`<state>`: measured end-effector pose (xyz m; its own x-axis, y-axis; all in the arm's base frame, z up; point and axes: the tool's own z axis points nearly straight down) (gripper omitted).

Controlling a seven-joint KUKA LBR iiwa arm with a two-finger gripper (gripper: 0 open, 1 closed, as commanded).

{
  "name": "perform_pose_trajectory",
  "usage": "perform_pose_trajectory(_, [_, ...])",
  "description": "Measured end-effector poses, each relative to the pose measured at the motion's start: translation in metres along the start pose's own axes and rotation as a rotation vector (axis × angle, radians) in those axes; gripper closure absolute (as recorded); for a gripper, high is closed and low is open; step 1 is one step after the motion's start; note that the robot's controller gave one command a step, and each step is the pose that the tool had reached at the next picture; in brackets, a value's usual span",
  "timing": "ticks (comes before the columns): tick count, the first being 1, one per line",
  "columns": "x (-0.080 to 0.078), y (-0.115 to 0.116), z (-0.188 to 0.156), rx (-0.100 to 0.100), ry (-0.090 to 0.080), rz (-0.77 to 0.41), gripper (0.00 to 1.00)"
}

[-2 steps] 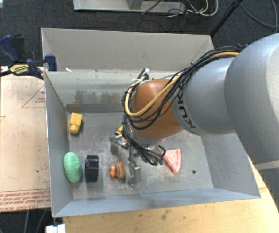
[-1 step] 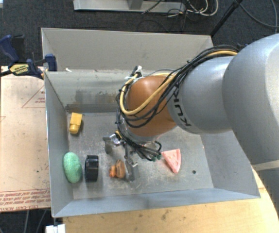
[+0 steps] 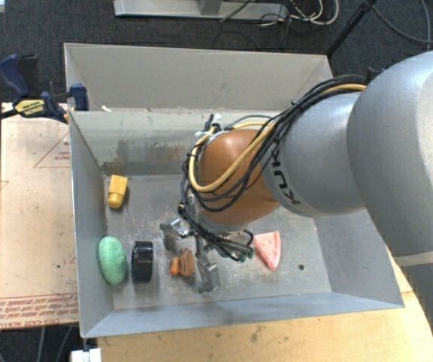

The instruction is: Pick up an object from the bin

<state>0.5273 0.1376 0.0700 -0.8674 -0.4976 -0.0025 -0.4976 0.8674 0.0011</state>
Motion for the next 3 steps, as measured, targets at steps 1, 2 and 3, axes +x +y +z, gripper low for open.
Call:
perform_pose_trajectory(1, [-0.002, 0.01, 0.001, 0.0, 0.002, -0.204, 0.0])
perform_pose_trajectory(2, [-0.012, 0.002, 0.0, 0.0, 0.0, -0.053, 1.0])
perform_pose_trajectory(3, [-0.012, 0.002, 0.0, -0.001, 0.0, -0.052, 1.0])
